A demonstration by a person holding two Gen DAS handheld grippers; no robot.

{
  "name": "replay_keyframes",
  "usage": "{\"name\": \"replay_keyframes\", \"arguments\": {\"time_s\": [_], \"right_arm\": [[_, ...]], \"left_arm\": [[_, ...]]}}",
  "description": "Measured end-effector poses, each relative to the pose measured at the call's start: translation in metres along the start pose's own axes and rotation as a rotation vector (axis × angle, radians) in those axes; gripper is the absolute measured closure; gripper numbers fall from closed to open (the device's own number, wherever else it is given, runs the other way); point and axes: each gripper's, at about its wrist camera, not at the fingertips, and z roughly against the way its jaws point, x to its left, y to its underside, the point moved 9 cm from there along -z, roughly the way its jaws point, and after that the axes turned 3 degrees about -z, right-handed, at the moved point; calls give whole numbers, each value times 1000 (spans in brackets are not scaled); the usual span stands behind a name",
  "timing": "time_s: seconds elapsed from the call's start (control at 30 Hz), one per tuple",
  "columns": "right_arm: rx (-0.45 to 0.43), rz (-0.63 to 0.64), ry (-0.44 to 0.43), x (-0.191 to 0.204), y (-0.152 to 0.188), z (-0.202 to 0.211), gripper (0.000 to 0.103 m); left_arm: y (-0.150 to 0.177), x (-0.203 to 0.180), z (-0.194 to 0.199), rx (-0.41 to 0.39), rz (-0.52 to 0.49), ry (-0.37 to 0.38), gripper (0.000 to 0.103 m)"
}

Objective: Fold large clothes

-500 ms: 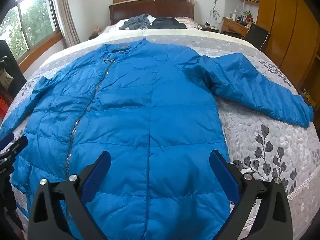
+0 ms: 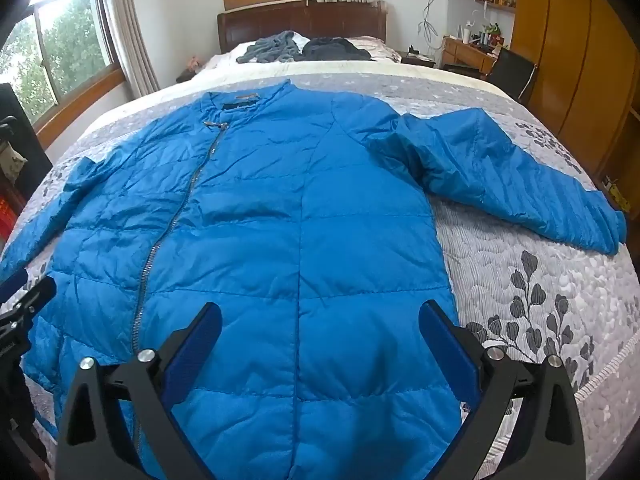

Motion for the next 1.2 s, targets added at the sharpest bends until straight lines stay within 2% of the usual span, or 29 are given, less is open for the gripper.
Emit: {"name": "replay_keyframes", "arguments": {"time_s": [1.2], "right_arm": [[-3, 3, 0, -1, -1, -1, 4]], "left_arm": [[0, -5, 3, -7, -14, -14, 3]]}}
